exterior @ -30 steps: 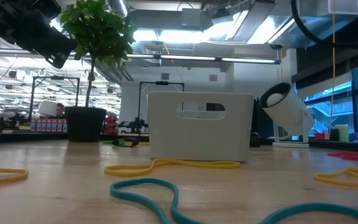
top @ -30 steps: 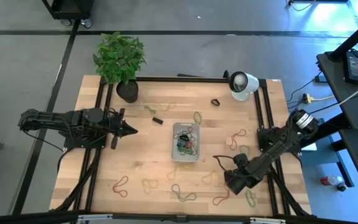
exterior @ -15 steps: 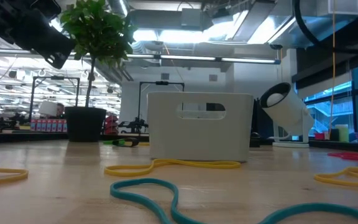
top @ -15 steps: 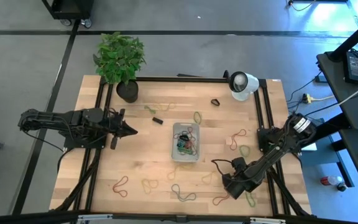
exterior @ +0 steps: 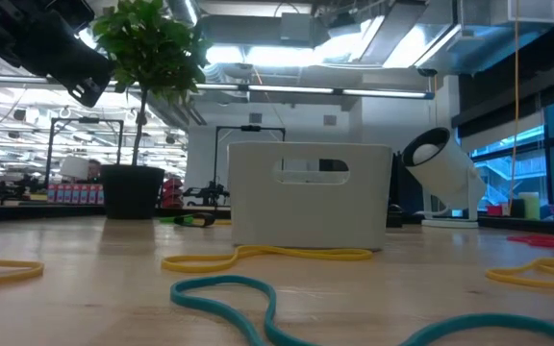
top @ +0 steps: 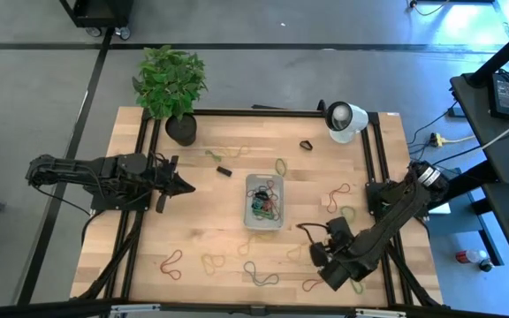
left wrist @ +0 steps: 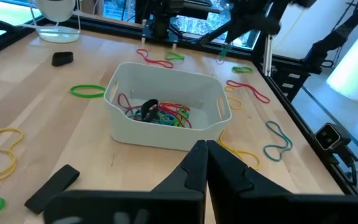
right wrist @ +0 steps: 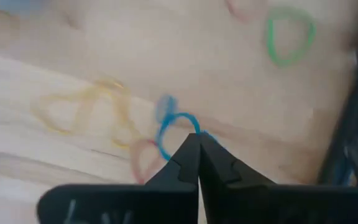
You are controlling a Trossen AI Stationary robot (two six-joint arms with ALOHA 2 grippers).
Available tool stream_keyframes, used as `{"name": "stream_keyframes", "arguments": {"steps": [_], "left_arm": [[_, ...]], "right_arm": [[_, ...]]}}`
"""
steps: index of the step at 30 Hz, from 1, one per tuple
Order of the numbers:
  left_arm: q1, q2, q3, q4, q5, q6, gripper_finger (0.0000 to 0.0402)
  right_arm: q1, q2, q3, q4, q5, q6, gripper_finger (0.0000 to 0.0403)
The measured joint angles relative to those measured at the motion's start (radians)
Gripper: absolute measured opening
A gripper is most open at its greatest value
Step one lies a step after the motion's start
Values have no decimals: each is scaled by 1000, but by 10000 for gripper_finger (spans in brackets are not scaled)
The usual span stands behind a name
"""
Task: Pick and place rubber bands into bin
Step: Put the blue rubber band into the gray bin
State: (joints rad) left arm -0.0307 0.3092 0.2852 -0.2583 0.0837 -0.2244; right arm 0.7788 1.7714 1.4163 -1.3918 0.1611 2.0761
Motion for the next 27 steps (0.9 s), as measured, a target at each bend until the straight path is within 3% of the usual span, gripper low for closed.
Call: {"name": "stream_keyframes", "arguments": {"steps": [7, 11, 19, 27], "left_arm": [[0, 0, 0, 1, 0, 1, 4], [0, 0, 0, 1, 0, 1, 1], [0, 0, 0, 1, 0, 0, 5], [0, 0, 0, 1, 0, 1, 4]], "right_arm": [[-111, -1, 211, -77, 322, -208, 1], [-212, -2, 287, -27, 436, -415, 0], [-413, -1, 248, 306, 448, -872, 0], [-569, -1, 89, 569, 384, -1072, 0]]}}
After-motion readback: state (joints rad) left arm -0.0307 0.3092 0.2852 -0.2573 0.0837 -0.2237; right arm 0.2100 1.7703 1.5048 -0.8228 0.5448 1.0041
